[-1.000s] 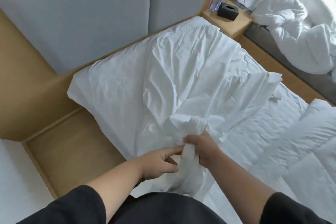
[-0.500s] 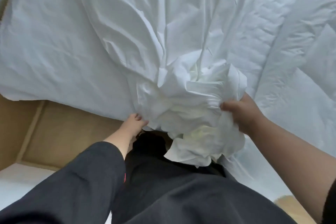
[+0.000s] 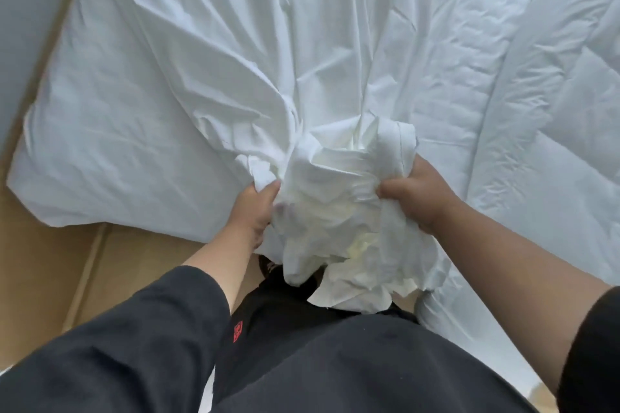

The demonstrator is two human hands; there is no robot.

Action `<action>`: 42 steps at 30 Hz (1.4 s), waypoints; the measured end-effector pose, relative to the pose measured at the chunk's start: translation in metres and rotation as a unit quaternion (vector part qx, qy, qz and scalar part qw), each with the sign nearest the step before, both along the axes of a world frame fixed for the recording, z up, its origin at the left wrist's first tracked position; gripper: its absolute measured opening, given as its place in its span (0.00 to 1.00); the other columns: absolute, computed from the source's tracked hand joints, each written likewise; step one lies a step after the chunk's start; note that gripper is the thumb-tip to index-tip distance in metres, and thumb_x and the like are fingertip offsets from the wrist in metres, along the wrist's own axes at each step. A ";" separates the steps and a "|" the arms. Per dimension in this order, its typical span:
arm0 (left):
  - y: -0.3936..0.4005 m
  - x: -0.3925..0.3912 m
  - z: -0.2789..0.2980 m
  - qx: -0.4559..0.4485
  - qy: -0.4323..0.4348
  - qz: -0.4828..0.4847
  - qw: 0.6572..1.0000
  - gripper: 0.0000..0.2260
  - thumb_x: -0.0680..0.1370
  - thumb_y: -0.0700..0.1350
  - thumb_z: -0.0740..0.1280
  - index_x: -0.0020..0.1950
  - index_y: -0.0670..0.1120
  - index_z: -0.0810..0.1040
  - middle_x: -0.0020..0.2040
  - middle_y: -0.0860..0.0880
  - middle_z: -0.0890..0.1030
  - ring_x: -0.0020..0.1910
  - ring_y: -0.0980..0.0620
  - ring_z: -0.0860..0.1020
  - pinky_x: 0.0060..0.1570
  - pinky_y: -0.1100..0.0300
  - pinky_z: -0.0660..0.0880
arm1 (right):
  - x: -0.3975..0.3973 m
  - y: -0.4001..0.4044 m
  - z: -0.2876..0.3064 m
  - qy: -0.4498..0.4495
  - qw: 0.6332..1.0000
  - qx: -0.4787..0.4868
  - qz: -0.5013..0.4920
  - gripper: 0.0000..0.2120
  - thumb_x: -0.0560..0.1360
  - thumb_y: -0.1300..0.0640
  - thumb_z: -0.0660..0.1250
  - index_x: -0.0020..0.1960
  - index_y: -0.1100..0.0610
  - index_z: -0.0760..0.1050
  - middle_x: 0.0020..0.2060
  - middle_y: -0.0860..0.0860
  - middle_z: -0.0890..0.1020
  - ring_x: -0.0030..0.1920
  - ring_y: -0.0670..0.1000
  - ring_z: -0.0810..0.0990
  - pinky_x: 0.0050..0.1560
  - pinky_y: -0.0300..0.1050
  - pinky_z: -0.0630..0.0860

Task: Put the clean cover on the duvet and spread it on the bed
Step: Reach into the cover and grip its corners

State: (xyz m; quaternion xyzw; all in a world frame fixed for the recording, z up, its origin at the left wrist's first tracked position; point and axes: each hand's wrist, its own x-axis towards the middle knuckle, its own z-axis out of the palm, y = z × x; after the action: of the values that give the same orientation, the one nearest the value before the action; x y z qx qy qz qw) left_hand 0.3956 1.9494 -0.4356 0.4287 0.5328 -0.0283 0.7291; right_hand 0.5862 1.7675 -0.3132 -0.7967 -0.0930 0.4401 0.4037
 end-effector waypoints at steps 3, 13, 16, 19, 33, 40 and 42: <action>0.037 0.017 0.060 0.111 -0.031 -0.012 0.993 0.08 0.73 0.52 0.71 0.51 0.54 0.84 0.48 0.50 0.87 0.50 0.46 0.85 0.52 0.47 0.82 | 0.013 0.012 0.037 -0.045 0.999 0.013 0.026 0.21 0.58 0.59 0.67 0.49 0.43 0.83 0.43 0.51 0.87 0.45 0.54 0.86 0.47 0.57 0.84; 0.158 0.032 0.247 0.468 0.101 -0.439 0.761 0.06 0.73 0.39 0.66 0.45 0.47 0.69 0.45 0.47 0.76 0.46 0.45 0.76 0.43 0.52 0.72 | 0.031 0.038 0.150 -0.215 0.970 0.098 0.051 0.22 0.60 0.54 0.68 0.55 0.49 0.78 0.47 0.48 0.82 0.46 0.44 0.82 0.45 0.43 0.76; 0.207 0.026 0.286 0.661 0.242 -0.309 0.640 0.08 0.77 0.36 0.58 0.54 0.45 0.72 0.52 0.41 0.76 0.53 0.37 0.76 0.47 0.48 0.71 | 0.031 0.048 0.168 -0.234 0.965 0.114 0.030 0.32 0.60 0.54 0.69 0.64 0.55 0.72 0.54 0.50 0.77 0.53 0.52 0.81 0.50 0.48 0.78; 0.253 0.016 0.315 0.710 0.270 -0.145 0.634 0.09 0.77 0.36 0.60 0.57 0.42 0.71 0.56 0.36 0.76 0.54 0.32 0.76 0.49 0.42 0.73 | 0.019 0.063 0.180 -0.248 0.960 0.126 0.032 0.34 0.60 0.53 0.69 0.66 0.54 0.69 0.54 0.46 0.74 0.54 0.52 0.79 0.57 0.55 0.79; 0.010 -0.026 0.220 0.345 -0.042 -0.178 0.921 0.18 0.74 0.63 0.65 0.35 0.49 0.74 0.30 0.54 0.78 0.34 0.51 0.80 0.42 0.46 0.80 | -0.064 0.079 0.124 0.229 0.948 0.197 -0.094 0.20 0.70 0.65 0.71 0.61 0.65 0.79 0.52 0.67 0.84 0.52 0.67 0.85 0.48 0.58 0.82; -0.035 -0.025 0.226 0.230 -0.115 -0.139 0.956 0.32 0.63 0.59 0.80 0.64 0.54 0.76 0.55 0.55 0.84 0.56 0.57 0.82 0.61 0.51 0.77 | -0.096 0.084 0.128 0.305 0.932 0.194 -0.028 0.26 0.72 0.48 0.71 0.65 0.63 0.80 0.62 0.63 0.82 0.63 0.60 0.82 0.65 0.56 0.76; -0.039 -0.028 0.228 0.258 -0.094 -0.090 0.957 0.25 0.63 0.56 0.77 0.58 0.54 0.81 0.50 0.54 0.86 0.51 0.55 0.84 0.58 0.49 0.79 | -0.101 0.081 0.129 0.288 0.939 0.188 0.018 0.29 0.73 0.42 0.68 0.68 0.58 0.78 0.62 0.58 0.83 0.63 0.55 0.82 0.62 0.51 0.77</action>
State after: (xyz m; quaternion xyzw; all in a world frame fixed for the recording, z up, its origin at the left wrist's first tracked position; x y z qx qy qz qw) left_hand 0.3678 1.9099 -0.2075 0.6493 0.4102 0.0851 0.6347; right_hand 0.4856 1.8480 -0.1846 -0.5435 -0.0687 0.6324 0.5477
